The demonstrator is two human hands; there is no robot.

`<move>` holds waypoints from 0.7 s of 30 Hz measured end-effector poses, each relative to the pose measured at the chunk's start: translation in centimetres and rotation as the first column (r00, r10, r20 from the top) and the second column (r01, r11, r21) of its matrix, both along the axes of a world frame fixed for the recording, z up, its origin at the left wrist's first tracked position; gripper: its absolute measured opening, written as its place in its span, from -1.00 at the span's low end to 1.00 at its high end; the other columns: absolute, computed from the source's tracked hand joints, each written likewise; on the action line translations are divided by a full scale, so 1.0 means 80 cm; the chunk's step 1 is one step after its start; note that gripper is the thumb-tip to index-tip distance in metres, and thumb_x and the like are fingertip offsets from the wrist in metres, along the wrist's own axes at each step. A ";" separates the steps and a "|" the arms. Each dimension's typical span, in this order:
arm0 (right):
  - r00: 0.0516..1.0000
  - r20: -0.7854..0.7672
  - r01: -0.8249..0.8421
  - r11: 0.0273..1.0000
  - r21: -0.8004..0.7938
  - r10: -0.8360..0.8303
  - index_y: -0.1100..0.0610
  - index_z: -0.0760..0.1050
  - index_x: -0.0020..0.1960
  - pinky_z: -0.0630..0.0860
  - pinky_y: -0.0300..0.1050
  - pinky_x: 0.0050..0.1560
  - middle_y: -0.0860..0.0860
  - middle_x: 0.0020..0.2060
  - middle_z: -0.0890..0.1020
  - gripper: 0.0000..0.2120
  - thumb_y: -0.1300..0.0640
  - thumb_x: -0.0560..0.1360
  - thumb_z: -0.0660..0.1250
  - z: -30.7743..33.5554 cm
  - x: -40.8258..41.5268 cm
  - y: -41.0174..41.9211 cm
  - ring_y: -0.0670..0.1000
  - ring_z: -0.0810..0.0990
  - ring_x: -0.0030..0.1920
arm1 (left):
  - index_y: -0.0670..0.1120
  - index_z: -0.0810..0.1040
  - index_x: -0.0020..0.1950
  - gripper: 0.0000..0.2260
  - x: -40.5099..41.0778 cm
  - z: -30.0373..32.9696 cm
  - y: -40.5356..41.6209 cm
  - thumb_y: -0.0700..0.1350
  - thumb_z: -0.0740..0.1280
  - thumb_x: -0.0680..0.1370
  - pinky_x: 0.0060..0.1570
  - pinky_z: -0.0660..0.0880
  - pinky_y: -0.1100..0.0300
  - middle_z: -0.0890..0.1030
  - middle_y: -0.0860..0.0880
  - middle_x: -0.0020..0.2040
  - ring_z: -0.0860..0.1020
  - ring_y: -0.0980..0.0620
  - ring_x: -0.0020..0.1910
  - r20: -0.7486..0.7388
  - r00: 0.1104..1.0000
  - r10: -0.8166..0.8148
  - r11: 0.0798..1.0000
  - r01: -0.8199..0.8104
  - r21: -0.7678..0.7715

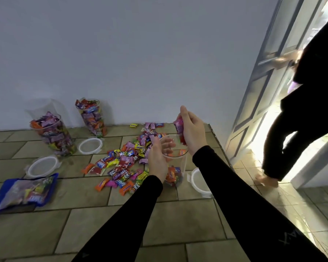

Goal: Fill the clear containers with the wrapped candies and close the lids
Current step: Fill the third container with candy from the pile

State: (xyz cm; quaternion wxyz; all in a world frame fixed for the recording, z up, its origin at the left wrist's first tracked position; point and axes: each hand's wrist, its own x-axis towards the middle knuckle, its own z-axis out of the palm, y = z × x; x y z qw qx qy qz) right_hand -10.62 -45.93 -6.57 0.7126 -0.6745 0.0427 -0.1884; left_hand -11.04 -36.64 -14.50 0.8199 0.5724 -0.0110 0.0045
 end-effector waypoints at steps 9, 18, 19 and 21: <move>0.982 0.131 -0.139 0.990 -0.001 0.138 0.13 0.46 -0.17 0.38 -0.29 -0.41 0.07 -0.33 0.44 -0.86 0.27 0.55 0.26 -0.007 -0.005 -0.004 -0.03 0.40 -0.36 | -0.04 0.64 -0.03 -0.39 0.000 0.000 -0.002 0.38 0.02 0.48 0.11 0.44 -0.32 0.65 -0.12 -0.14 0.56 -0.01 -0.20 0.034 0.999 0.011 1.000 -0.011 0.026; 0.970 0.136 -0.191 0.978 -0.080 0.200 0.16 0.47 -0.10 0.41 -0.29 -0.36 0.04 -0.45 0.54 -0.93 0.27 0.55 0.28 -0.006 -0.006 0.000 -0.05 0.45 -0.44 | 0.02 0.66 -0.06 -0.44 0.001 -0.001 0.000 0.37 0.04 0.48 -0.02 0.47 -0.16 0.64 -0.14 -0.13 0.54 -0.02 -0.20 0.061 0.998 0.018 0.999 -0.019 0.026; 0.967 0.139 -0.200 0.975 -0.095 0.212 0.17 0.47 -0.09 0.42 -0.27 -0.35 0.05 -0.44 0.55 -0.93 0.28 0.55 0.28 -0.006 -0.006 0.000 -0.06 0.46 -0.44 | 0.02 0.66 -0.04 -0.45 0.001 -0.001 0.000 0.36 0.03 0.50 -0.01 0.47 -0.19 0.64 -0.14 -0.13 0.54 -0.01 -0.20 0.063 0.998 0.017 1.000 -0.018 0.023; 0.963 0.154 -0.200 0.969 -0.145 0.221 0.16 0.48 -0.09 0.44 -0.22 -0.32 0.03 -0.43 0.57 -0.93 0.29 0.54 0.29 -0.006 -0.006 0.000 -0.06 0.48 -0.43 | -0.06 0.63 0.01 -0.41 0.000 0.000 -0.001 0.37 0.05 0.52 -0.02 0.46 -0.16 0.64 -0.12 -0.14 0.54 0.02 -0.22 0.055 0.998 0.013 1.000 -0.013 0.001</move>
